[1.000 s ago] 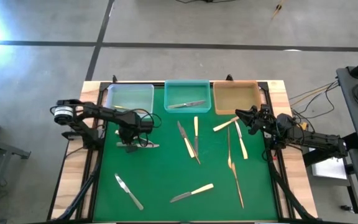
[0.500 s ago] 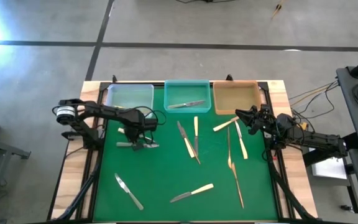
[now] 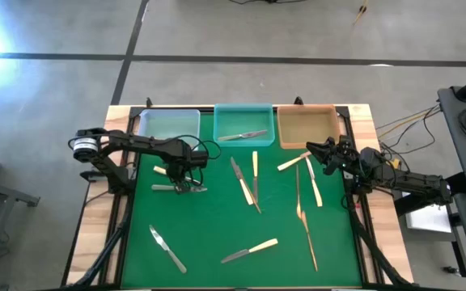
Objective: Sort silverware by color (type)
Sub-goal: Put the yellow table knife into the orange bin
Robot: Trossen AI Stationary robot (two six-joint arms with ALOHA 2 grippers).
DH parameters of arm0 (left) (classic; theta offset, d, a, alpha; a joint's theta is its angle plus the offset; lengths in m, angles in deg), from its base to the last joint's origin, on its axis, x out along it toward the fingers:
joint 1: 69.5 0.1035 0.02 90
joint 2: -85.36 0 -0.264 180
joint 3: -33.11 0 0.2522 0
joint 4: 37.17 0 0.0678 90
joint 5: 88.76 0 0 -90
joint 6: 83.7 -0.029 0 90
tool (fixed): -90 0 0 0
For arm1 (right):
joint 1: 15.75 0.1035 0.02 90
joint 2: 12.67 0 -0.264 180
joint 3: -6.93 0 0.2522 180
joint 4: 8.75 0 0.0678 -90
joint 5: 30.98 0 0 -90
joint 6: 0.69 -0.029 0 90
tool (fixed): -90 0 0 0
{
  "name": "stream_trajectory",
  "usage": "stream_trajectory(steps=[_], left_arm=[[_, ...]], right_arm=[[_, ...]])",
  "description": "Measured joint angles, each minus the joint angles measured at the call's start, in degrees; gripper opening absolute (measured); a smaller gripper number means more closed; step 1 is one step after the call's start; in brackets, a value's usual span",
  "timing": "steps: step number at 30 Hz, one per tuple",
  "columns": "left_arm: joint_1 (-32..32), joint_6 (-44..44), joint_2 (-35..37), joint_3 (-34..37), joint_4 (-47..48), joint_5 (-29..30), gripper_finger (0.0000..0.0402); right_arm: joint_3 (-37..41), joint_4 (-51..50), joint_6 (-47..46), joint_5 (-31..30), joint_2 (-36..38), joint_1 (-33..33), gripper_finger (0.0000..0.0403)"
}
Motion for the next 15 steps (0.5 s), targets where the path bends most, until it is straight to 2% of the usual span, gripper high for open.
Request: stream_trajectory(steps=[4, 9, 15], left_arm=[[0.0, 0.1, 0.0, -1.3, -0.1, -2.7, 0.0041], [0.0, -0.7, 0.0, -4.7, 0.3, -2.9, 0.0069], [0.0, -8.8, 0.1, -6.1, 3.7, -2.3, 0.0090]], right_arm=[[0.0, 0.0, 0.0, 0.0, 0.0, 0.0, 0.0082], [0.0, 0.0, 0.0, 0.0, 0.0, 0.0, 0.0082], [0.0, 0.0, 0.0, 0.0, 0.0, 0.0, 0.0082]])
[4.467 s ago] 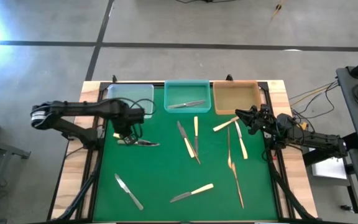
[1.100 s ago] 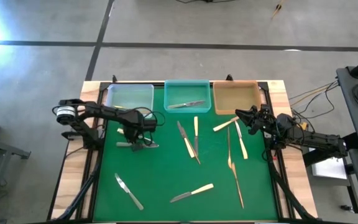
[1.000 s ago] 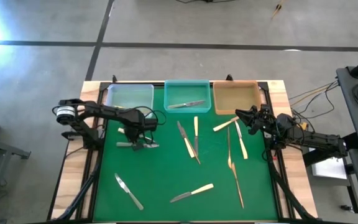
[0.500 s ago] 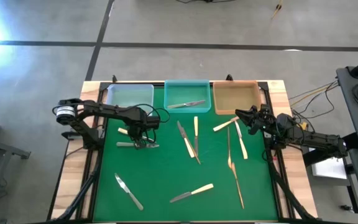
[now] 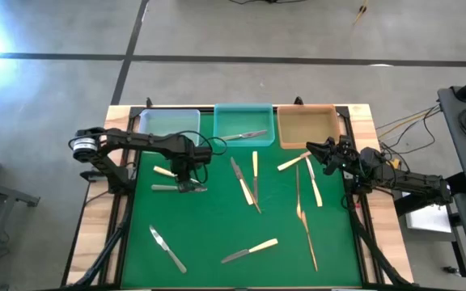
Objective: Sort silverware by color (type)
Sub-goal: Put the yellow table knife into the orange bin
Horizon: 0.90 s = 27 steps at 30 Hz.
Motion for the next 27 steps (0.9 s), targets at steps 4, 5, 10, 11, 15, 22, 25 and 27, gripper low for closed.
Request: stream_trajectory(steps=[4, 5, 10, 11, 15, 22, 25, 27], left_arm=[[0.0, -10.3, 0.1, 3.3, 3.6, 2.0, 0.0097], [0.0, -12.1, 0.1, 4.1, 3.7, 2.5, 0.0098], [0.2, -16.5, 0.2, 7.0, 3.6, 3.1, 0.0101], [0.3, -17.1, 0.2, 7.2, 3.4, 3.3, 0.0101], [0.7, -17.9, 0.2, 7.6, 3.0, 6.6, 0.0101], [2.9, -18.0, 0.2, 10.0, -0.3, 9.1, 0.0101], [3.7, -18.0, 0.2, 11.5, -1.3, 9.1, 0.0101], [4.0, -18.0, 0.2, 12.3, -1.3, 9.3, 0.0101]], right_arm=[[0.0, 0.0, 0.0, 0.0, 0.0, 0.0, 0.0082], [0.0, 0.0, 0.0, 0.0, 0.0, 0.0, 0.0082], [0.0, 0.0, 0.0, 0.0, 0.0, 0.0, 0.0082], [0.0, 0.0, 0.0, 0.0, 0.0, 0.0, 0.0082], [0.0, 0.0, 0.0, 0.0, 0.0, 0.0, 0.0082], [0.0, 0.0, 0.0, 0.0, 0.0, 0.0, 0.0082], [0.0, 0.0, 0.0, 0.0, 0.0, 0.0, 0.0082], [0.0, 0.0, 0.0, 0.0, 0.0, 0.0, 0.0082]])
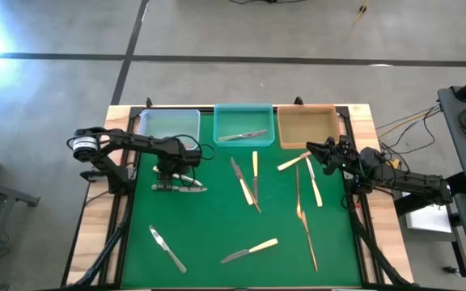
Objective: Sort silverware by color (type)
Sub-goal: Put the yellow table knife into the orange bin
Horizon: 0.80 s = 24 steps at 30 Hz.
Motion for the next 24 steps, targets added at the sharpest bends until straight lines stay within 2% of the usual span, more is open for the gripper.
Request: stream_trajectory(steps=[10, 13, 18, 24], left_arm=[[0.5, 0.0, 0.0, 4.0, -4.9, 1.4, 0.0099], [0.4, 0.1, -0.1, 4.0, -5.1, 1.3, 0.0081], [0.6, 0.3, -0.1, 3.8, -5.1, 1.2, 0.0025], [0.6, 2.5, -0.1, 2.5, -4.5, 1.0, 0.0025]], right_arm=[[0.0, 0.0, 0.0, 0.0, 0.0, 0.0, 0.0082], [0.0, 0.0, 0.0, 0.0, 0.0, 0.0, 0.0082], [0.0, 0.0, 0.0, 0.0, 0.0, 0.0, 0.0082], [0.0, 0.0, 0.0, 0.0, 0.0, 0.0, 0.0082]])
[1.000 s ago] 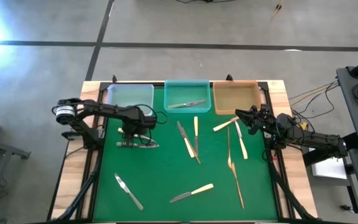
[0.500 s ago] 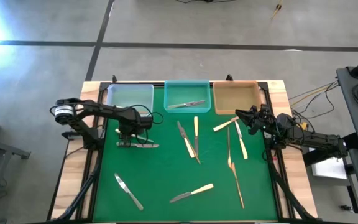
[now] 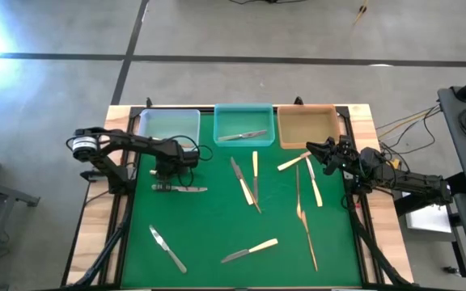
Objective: Sort silverware by color (type)
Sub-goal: Put the yellow table knife into the orange bin
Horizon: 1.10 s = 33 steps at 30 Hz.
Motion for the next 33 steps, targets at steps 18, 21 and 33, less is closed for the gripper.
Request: stream_trajectory(steps=[18, 21, 33], left_arm=[[0.4, 2.2, 5.4, -27.9, -2.6, 0.3, 0.0025], [0.3, 1.2, 5.0, -34.0, -4.3, 1.5, 0.0025], [2.6, 0.2, -0.2, -52.2, -4.5, 5.8, 0.0025]], right_arm=[[0.0, 0.0, 0.0, 0.0, 0.0, 0.0, 0.0082], [0.0, 0.0, 0.0, 0.0, 0.0, 0.0, 0.0082], [0.0, 0.0, 0.0, 0.0, 0.0, 0.0, 0.0082]])
